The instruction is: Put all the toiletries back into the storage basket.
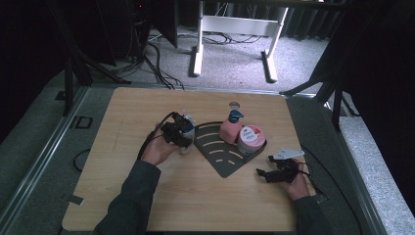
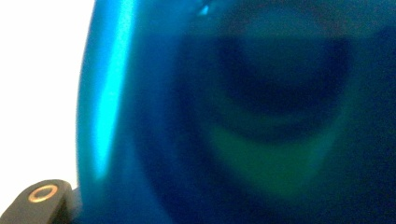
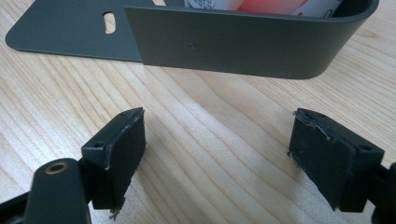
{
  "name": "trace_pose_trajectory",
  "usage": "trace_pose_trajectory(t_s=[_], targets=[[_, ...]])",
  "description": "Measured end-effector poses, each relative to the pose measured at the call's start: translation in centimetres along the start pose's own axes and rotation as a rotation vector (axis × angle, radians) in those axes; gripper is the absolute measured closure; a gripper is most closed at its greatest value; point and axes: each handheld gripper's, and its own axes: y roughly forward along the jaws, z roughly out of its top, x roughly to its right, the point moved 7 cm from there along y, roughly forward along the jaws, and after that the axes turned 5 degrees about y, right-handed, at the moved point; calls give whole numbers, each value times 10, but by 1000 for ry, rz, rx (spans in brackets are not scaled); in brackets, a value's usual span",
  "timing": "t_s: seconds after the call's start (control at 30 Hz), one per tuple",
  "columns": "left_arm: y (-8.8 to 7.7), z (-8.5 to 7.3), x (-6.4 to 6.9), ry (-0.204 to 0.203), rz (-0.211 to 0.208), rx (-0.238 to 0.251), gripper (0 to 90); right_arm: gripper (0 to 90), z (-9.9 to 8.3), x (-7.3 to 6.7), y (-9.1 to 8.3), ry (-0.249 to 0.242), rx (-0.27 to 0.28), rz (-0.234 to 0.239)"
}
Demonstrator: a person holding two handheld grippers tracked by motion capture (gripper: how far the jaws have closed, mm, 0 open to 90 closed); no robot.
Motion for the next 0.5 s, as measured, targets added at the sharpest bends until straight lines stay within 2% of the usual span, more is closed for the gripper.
trace_pose_trajectory(t_s=[0.23, 0.5], targets=[[-6, 2, -2, -15, 5, 22, 548, 182, 0, 0, 0, 0, 0, 0], [-12, 5, -4, -12, 13, 33, 548, 182, 0, 0, 0, 0, 0, 0]])
